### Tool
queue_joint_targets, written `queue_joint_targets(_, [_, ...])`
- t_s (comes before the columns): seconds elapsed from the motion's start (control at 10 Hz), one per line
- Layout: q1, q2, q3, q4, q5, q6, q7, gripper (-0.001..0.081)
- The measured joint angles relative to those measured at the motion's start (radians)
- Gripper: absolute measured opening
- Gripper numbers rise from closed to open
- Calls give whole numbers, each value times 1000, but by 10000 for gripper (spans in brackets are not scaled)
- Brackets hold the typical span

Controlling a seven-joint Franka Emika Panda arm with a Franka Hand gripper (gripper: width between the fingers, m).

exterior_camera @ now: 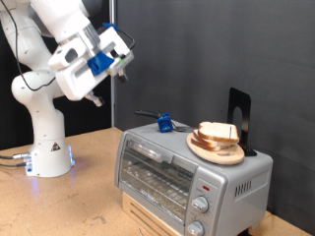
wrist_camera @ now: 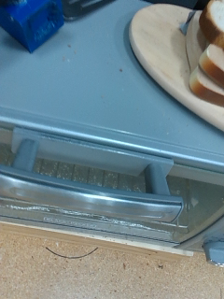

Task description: Make a piece of toast with the oven

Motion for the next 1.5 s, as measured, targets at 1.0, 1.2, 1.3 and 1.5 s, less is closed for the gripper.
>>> queue_joint_targets(1.0, [12, 103, 35, -44, -7, 69, 66, 808])
queue_joint_targets(1.2, [21, 155, 59, -55, -3, 134, 71, 808])
queue_joint_targets(1.3, [23, 173, 72, -64, -3, 159, 71, 808])
queue_joint_targets(1.5, [24, 196, 92, -94, -5, 201, 71, 808])
